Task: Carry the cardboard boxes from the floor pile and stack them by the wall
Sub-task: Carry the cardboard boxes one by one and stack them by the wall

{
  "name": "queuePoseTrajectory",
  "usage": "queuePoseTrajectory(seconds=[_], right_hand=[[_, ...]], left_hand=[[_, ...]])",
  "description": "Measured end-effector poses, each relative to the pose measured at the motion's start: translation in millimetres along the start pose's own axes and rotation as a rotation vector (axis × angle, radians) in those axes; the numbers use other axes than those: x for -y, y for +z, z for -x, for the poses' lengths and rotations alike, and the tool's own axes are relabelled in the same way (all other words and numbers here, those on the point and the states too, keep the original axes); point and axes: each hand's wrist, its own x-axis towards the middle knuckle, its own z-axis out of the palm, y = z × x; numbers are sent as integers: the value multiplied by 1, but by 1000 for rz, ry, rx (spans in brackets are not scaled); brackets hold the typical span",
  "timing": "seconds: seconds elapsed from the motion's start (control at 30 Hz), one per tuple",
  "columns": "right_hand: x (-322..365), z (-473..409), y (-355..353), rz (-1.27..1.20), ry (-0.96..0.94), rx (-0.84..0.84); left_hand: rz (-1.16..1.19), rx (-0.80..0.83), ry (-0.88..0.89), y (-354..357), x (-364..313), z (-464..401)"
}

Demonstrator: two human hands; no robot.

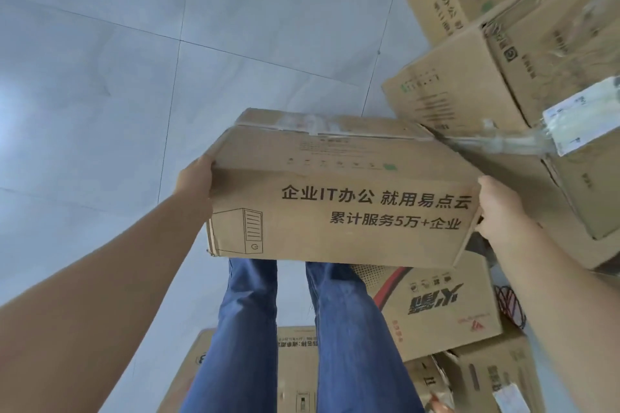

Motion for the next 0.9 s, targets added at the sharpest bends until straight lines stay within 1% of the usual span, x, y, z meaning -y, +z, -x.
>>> queuePoseTrajectory(seconds=[0.1, 0.17, 0.23, 0.33, 0.43, 0.6, 0.73, 0.9], right_hand=[[-7, 43, -8, -338, 121, 111], [-6, 77, -15, -440, 141, 200], [3, 109, -26, -474, 109, 260], [22, 163, -50, -462, 1, 352], [44, 212, -74, -427, -153, 400], [83, 280, -89, -368, -393, 399], [108, 332, -68, -292, -541, 420], [133, 390, -6, -191, -617, 432]], left_hand=[[92, 5, 51, -37, -14, 26], [160, 24, 111, -64, -27, 52], [221, 33, 168, -95, -39, 84], [266, 28, 214, -146, -46, 136], [338, 9, 257, -195, -39, 178], [480, -15, 290, -255, -14, 202], [592, -57, 286, -296, -2, 198], [688, -101, 200, -360, 10, 166]])
